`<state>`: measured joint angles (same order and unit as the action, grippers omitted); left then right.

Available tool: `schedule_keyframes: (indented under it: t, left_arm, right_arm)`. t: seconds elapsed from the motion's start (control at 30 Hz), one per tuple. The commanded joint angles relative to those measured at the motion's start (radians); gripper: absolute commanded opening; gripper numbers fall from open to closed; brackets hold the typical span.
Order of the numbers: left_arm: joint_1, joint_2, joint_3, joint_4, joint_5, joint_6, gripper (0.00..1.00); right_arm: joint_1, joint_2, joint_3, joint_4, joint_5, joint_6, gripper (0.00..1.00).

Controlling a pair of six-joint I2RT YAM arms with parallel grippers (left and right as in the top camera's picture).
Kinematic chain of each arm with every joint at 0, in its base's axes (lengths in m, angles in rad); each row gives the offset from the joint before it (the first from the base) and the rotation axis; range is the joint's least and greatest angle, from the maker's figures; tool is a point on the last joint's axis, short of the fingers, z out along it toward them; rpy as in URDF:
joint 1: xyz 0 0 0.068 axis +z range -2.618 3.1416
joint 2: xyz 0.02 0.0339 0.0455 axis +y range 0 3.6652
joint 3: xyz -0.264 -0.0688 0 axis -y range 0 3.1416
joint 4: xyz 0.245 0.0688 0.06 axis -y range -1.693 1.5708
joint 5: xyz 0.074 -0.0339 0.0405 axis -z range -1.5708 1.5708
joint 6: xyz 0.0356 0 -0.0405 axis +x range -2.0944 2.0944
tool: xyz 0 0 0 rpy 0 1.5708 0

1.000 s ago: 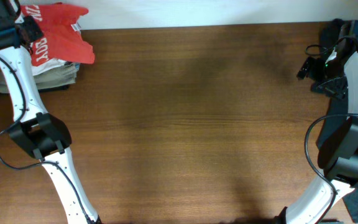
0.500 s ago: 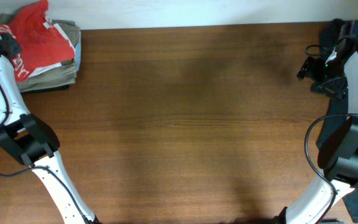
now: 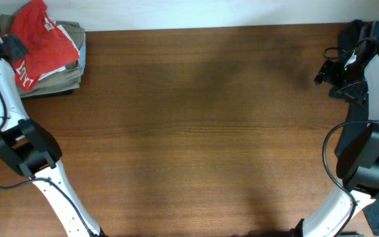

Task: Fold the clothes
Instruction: 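Carry the shirt to the top-left clothes stack with the left gripper, then release the shirt onto the stack and pull the left gripper back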

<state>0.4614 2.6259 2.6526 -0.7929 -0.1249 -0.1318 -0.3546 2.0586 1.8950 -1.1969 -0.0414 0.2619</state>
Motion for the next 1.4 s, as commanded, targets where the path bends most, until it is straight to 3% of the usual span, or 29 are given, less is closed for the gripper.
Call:
schedule_keyframes:
  t: [0.0, 0.1, 0.13, 0.47, 0.63, 0.73, 0.93, 1.27, 1.37]
  left_arm:
    - [0.0, -0.163, 0.003, 0.002, 0.195, 0.012, 0.51]
    - [-0.008, -0.156, -0.001, -0.031, 0.306, 0.013, 0.05]
    - [-0.016, -0.146, -0.003, -0.051, 0.305, 0.013, 0.01]
    - [-0.124, 0.097, -0.016, -0.152, 0.34, 0.013, 0.01]
    - [-0.158, 0.11, -0.004, -0.151, 0.339, 0.013, 0.01]
    - [-0.153, 0.067, 0.076, -0.132, 0.331, 0.013, 0.01]
    - [-0.127, 0.008, 0.151, 0.016, 0.157, 0.013, 0.02]
    - [-0.036, 0.145, 0.145, 0.1, 0.068, 0.016, 0.02]
    - [-0.007, 0.207, 0.145, 0.093, 0.083, 0.017, 0.14]
  right_arm:
    - [0.001, -0.008, 0.006, 0.0, 0.013, 0.005, 0.99]
    - [0.001, -0.008, 0.006, 0.0, 0.013, 0.005, 0.99]
    - [0.001, -0.008, 0.006, 0.0, 0.013, 0.005, 0.99]
    - [0.001, -0.008, 0.006, 0.0, 0.013, 0.005, 0.99]
    - [0.001, -0.008, 0.006, 0.0, 0.013, 0.005, 0.99]
    - [0.001, -0.008, 0.006, 0.0, 0.012, 0.005, 0.99]
    - [0.001, -0.008, 0.006, 0.0, 0.013, 0.005, 0.99]
    - [0.001, -0.008, 0.006, 0.0, 0.013, 0.005, 0.99]
    - [0.001, -0.008, 0.006, 0.0, 0.013, 0.005, 0.99]
